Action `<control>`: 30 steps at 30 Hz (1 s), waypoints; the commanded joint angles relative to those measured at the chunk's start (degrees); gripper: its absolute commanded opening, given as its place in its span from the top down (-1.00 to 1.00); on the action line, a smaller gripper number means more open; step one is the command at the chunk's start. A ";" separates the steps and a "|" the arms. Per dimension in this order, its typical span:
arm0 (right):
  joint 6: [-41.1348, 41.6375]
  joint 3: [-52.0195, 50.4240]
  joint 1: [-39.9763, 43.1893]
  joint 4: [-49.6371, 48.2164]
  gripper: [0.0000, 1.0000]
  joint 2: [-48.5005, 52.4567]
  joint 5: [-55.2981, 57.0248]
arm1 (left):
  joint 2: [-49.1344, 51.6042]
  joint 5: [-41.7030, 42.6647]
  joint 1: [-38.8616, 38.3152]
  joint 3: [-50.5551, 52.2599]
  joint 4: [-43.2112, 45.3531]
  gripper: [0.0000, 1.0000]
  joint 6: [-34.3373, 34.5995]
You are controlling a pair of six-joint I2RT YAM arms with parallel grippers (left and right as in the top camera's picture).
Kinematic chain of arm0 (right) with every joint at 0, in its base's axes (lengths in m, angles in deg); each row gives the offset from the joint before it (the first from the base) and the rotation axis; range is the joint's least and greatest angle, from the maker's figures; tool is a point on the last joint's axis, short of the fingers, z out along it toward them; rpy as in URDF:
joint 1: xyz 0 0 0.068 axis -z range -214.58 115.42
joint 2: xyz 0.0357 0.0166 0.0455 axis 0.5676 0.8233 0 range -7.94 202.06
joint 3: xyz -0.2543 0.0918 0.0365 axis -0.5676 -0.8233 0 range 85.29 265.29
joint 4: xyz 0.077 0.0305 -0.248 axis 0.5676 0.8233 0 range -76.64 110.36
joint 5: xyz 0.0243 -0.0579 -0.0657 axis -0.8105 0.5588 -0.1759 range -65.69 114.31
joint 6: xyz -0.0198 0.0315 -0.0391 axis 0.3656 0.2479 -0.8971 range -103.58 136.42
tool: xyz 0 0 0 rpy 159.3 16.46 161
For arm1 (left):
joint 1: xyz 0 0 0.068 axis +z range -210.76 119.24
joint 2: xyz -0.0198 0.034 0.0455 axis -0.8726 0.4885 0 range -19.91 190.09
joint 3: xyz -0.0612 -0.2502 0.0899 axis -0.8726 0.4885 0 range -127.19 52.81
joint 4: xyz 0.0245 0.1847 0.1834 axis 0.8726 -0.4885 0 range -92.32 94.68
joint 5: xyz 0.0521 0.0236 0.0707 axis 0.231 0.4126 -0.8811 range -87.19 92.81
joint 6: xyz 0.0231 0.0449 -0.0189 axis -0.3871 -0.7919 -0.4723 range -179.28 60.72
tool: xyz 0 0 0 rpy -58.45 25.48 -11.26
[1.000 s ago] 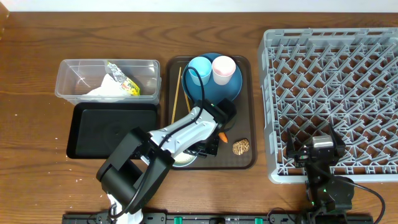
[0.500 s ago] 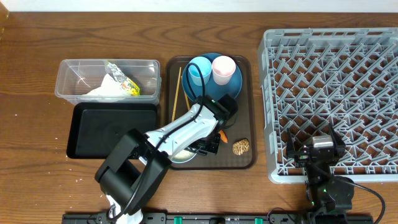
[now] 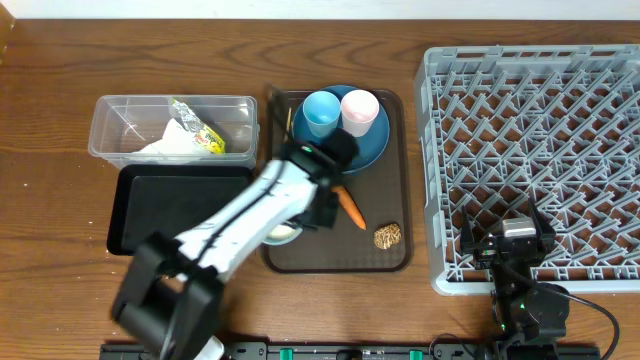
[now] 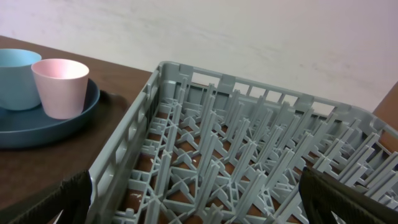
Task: Sort waste into correct bins and load items into the dishwasher rack
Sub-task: 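Lift the rice bowl and carry it left over the black tray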
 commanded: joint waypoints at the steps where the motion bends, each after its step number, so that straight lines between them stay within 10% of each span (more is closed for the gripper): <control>1: -0.35 -0.07 0.44 0.20 -0.99 -0.09 -0.22 | -4.76 -1.03 4.50 -1.51 -0.22 0.88 -2.01; 30: -0.35 -0.07 0.44 0.20 -0.99 -0.09 -0.22 | -13.22 24.50 50.82 0.31 6.60 0.87 -16.52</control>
